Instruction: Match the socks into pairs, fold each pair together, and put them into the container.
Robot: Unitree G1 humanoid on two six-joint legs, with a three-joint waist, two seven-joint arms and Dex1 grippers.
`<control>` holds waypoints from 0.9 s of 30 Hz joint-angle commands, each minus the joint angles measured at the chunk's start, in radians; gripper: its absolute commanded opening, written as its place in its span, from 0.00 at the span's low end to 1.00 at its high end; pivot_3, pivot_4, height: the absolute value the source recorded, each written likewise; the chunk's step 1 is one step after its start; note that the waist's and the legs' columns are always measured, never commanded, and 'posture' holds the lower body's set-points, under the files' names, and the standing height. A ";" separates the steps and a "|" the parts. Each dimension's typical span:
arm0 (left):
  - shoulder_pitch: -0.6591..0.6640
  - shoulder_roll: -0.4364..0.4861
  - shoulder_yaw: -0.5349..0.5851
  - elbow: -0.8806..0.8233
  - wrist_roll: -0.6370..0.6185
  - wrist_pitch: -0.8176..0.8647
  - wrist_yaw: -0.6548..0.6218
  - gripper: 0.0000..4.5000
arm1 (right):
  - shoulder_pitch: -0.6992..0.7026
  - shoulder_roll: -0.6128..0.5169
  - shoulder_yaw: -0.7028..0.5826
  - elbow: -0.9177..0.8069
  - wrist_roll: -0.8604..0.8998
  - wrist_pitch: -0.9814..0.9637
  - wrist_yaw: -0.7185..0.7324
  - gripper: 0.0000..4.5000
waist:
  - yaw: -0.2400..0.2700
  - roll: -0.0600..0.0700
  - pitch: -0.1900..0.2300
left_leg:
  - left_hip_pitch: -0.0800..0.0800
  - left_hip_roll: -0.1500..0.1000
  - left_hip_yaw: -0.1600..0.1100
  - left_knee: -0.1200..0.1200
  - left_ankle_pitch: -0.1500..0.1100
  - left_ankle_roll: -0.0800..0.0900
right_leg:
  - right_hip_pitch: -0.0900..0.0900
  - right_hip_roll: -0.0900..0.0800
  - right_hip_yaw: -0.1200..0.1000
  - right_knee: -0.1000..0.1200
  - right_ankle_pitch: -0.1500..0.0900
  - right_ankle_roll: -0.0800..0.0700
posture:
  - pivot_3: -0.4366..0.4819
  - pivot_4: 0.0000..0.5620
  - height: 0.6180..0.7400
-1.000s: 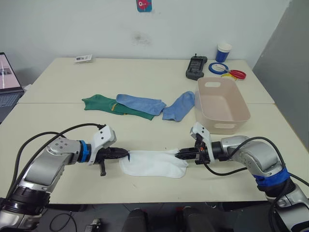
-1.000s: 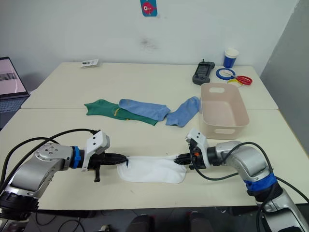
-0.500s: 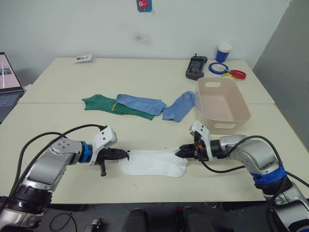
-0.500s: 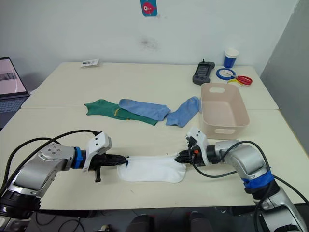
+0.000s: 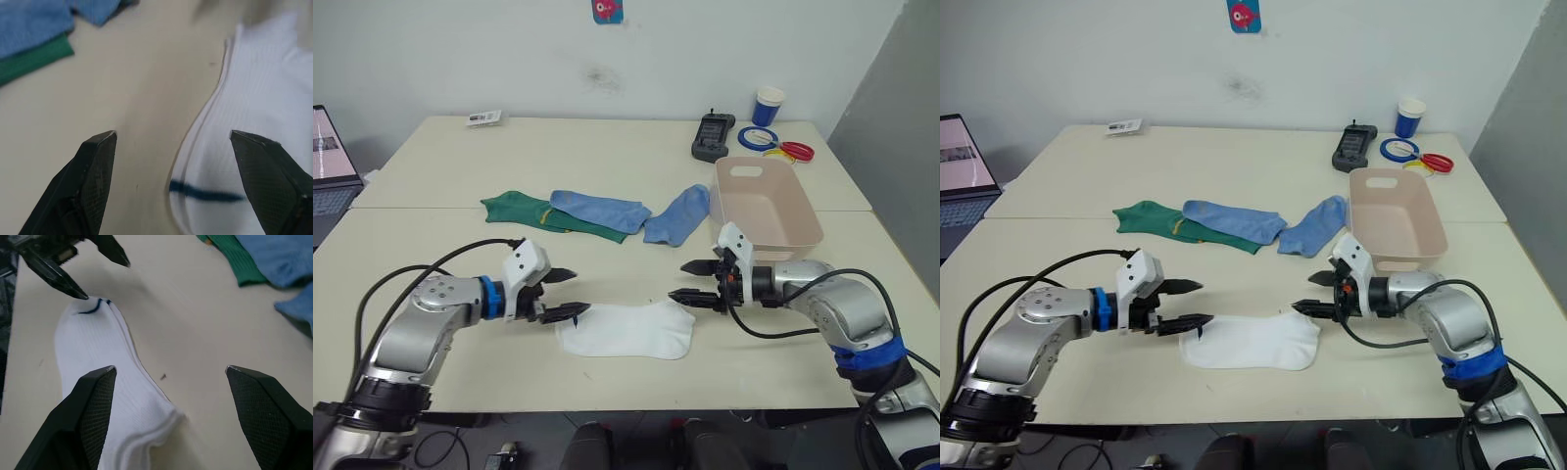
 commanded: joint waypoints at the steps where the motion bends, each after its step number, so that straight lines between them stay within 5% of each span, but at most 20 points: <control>1: -0.009 -0.013 0.007 -0.070 -0.030 -0.023 -0.004 0.80 | 0.034 0.001 0.036 -0.076 -0.023 -0.101 0.039 0.81 | 0.000 0.000 0.000 | 0.000 0.000 0.000 0.000 0.000 0.000 | 0.000 0.000 0.000 0.000 0.000 0.000 | 0.48 0.27 1.00; 12: 0.078 -0.052 -0.126 -0.085 0.070 -0.110 0.009 0.04 | 0.081 0.057 0.237 0.037 -0.229 -0.305 0.044 0.00 | -0.002 0.000 0.000 | 0.001 0.000 0.000 0.000 0.000 0.000 | 0.000 0.001 0.000 0.001 0.000 0.000 | 0.48 0.27 1.00; 27: 0.107 0.034 -0.073 0.105 0.152 -0.179 0.017 0.00 | 0.141 -0.037 0.147 0.108 -0.243 -0.313 0.076 0.00 | 0.000 0.000 0.000 | 0.002 0.000 0.000 0.000 0.000 0.000 | 0.001 0.001 0.000 0.001 0.000 0.000 | 0.48 0.27 1.00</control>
